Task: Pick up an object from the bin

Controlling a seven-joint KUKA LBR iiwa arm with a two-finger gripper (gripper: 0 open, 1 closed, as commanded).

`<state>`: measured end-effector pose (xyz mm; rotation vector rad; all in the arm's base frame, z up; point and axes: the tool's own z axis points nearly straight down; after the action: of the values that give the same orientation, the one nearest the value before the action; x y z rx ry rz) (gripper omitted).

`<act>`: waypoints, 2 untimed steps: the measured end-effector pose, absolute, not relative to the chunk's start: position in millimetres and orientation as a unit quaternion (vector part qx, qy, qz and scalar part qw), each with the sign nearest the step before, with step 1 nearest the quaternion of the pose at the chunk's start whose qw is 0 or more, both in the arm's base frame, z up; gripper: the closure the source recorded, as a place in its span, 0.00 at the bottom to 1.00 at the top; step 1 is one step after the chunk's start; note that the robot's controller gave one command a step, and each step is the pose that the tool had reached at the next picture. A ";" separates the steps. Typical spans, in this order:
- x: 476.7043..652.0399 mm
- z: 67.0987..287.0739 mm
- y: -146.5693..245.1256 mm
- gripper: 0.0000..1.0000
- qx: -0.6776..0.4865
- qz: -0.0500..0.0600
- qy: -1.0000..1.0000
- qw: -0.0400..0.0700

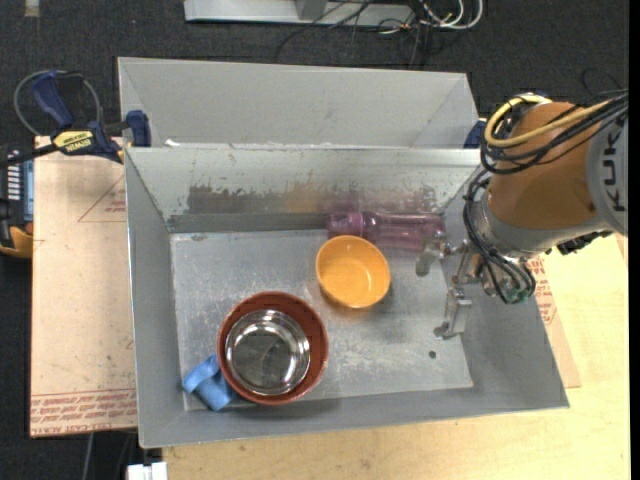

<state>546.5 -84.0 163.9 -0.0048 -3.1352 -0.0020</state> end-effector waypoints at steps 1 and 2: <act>548.3 168.2 -83.6 0.00 0.000 0.000 -1.000 0.000; 589.9 67.9 -3.1 0.00 -0.117 -0.002 -0.993 0.001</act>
Offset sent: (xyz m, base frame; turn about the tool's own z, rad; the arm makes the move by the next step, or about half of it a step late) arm 0.0436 0.0766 -0.0939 0.2375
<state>589.9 -3.1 67.9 -0.3668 -3.1183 -0.0056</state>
